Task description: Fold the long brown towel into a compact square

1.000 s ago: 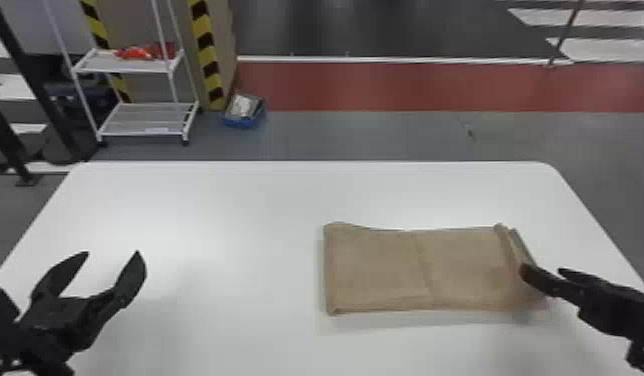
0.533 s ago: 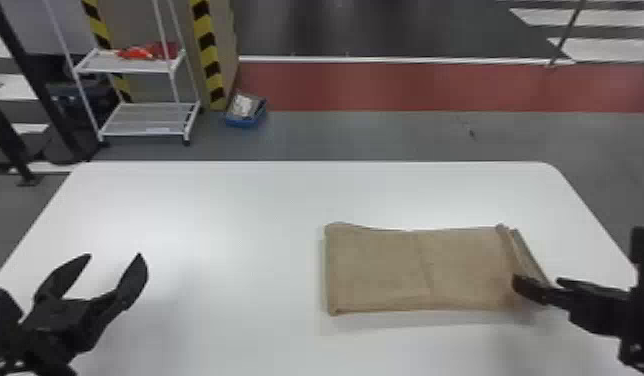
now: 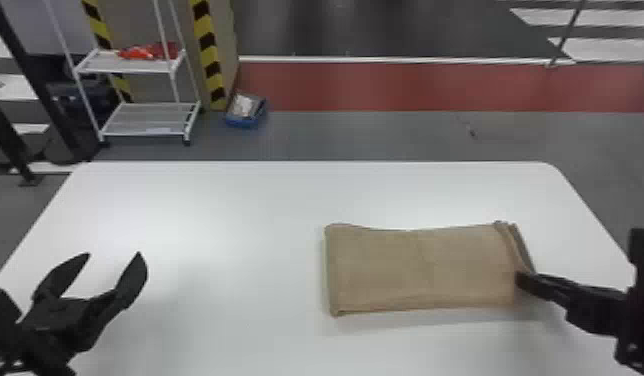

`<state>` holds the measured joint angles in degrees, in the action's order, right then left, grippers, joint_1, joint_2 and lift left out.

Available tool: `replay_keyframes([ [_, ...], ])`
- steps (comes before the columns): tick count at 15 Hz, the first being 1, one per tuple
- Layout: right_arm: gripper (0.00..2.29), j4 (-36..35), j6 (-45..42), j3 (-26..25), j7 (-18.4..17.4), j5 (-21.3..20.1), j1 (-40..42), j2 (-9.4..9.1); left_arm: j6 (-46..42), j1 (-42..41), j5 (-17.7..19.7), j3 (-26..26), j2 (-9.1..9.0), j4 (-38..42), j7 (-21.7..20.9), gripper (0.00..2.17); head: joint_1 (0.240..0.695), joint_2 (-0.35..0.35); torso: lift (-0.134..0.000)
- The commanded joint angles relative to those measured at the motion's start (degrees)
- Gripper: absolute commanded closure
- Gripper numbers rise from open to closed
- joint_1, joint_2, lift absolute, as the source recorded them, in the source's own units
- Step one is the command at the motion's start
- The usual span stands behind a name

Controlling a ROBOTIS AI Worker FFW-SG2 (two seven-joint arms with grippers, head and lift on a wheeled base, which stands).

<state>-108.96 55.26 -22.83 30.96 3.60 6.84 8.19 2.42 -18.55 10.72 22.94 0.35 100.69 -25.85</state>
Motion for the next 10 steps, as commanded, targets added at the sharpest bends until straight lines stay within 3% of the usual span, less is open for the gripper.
replay_keyframes([
  [1, 1.51, -0.8, -0.3, -0.5, 0.1, 0.2, 0.3, -0.28, 0.0, -0.3, 0.0, 0.0, -0.50, 0.2, -0.1, 0.09, 0.695, -0.004, -0.123],
  [2, 1.71, -0.9, -0.1, -0.6, 0.1, 0.2, 0.4, -0.28, 0.0, -0.3, 0.1, 0.2, -0.50, 0.3, -0.1, 0.09, 0.695, -0.004, -0.123],
  [4, 1.71, -2.3, -1.3, -1.9, 0.0, 2.6, 0.9, -0.64, 0.2, -0.3, 0.2, 0.4, -0.50, 0.5, -0.3, 0.09, 0.695, -0.005, -0.123],
  [7, 1.71, -8.8, -5.9, -5.1, 0.1, 10.5, 2.7, -2.48, 0.4, -0.7, 0.4, 0.5, -0.50, 1.0, -0.4, 0.09, 0.695, -0.003, -0.123],
  [10, 1.71, -15.4, -5.5, -3.2, 0.1, 12.0, 3.9, -3.89, 0.4, -0.8, 0.4, 0.7, -0.50, 1.1, -0.4, 0.09, 0.695, 0.009, -0.123],
])
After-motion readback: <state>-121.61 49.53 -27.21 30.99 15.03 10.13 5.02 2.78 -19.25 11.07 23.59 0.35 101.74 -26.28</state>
